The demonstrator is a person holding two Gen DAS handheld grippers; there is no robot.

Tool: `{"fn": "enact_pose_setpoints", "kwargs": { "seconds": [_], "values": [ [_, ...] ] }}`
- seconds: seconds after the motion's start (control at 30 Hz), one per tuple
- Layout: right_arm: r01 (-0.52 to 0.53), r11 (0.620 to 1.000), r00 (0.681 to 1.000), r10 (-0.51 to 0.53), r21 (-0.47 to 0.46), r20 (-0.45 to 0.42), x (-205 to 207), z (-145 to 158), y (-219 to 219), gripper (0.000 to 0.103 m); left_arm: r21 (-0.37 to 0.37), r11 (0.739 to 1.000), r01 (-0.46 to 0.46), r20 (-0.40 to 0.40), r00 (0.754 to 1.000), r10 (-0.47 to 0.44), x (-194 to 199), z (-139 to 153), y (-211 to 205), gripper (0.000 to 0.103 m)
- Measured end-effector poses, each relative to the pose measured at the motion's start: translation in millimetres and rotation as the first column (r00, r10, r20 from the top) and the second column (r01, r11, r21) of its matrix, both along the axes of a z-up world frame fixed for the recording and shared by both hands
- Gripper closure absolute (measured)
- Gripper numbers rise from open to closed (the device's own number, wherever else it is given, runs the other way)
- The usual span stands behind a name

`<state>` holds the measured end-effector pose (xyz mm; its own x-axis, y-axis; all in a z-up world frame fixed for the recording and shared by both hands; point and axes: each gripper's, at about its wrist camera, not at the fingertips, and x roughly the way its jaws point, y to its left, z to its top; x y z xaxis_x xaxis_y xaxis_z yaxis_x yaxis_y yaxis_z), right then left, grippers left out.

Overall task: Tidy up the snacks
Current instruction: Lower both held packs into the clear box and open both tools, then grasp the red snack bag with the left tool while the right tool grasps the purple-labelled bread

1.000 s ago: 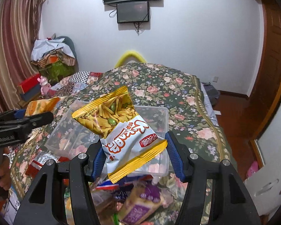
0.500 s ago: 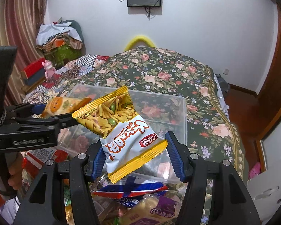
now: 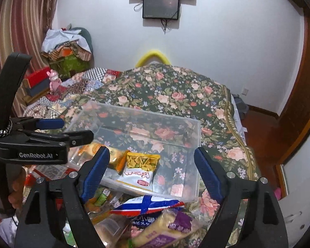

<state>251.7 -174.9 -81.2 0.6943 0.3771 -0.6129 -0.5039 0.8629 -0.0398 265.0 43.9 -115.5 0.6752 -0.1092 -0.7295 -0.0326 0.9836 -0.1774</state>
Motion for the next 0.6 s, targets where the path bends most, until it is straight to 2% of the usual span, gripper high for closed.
{"fn": "enact_pose_setpoints", "kwargs": {
  "seconds": [0.13,0.27,0.33,0.6],
  "values": [
    [0.002,0.999,1.000,-0.002,0.048,0.007,-11,8,-9,0.021,0.042,0.999,0.000,0.049,0.999,-0.002,-19,17,4,0.012],
    [0.010,0.997,1.000,-0.010,0.078,-0.006,-18,9,-20,0.021,0.055,0.998,0.005,0.058,0.998,-0.008,-40,25,12,0.010],
    [0.020,0.996,1.000,-0.019,0.086,-0.013,-22,7,-26,0.021,0.056,0.998,0.005,0.052,0.999,-0.008,-50,24,17,0.005],
    [0.074,0.994,0.995,-0.068,0.083,-0.076,-36,-13,-52,0.021,0.097,0.995,0.018,-0.016,1.000,-0.016,-81,-2,27,0.004]
  ]
}}
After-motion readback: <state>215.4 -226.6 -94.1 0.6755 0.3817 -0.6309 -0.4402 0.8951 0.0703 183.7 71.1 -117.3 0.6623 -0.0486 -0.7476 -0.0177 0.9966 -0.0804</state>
